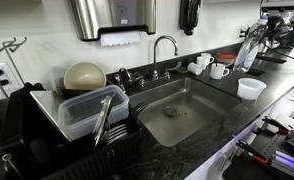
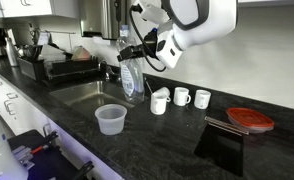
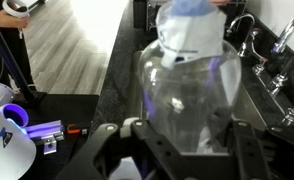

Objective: Move the bottle to the right edge of the sink

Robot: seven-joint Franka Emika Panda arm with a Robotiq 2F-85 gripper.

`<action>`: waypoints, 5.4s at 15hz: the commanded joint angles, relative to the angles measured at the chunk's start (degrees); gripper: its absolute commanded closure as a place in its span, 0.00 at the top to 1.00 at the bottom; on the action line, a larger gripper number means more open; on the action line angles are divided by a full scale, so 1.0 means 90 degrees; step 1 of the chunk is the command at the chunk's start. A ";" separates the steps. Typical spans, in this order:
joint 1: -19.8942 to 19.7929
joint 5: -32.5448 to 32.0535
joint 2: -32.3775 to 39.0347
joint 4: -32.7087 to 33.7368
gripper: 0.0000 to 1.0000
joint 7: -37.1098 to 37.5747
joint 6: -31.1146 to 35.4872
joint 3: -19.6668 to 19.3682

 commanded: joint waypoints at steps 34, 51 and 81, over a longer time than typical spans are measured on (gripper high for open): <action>0.0261 0.0612 0.0882 0.0309 0.35 -0.0410 0.0687 0.0293; 0.0042 0.1292 0.1882 0.0405 0.87 -0.0462 0.0807 0.0227; -0.0433 0.1407 0.1413 0.0059 1.00 -0.0318 0.1213 -0.0574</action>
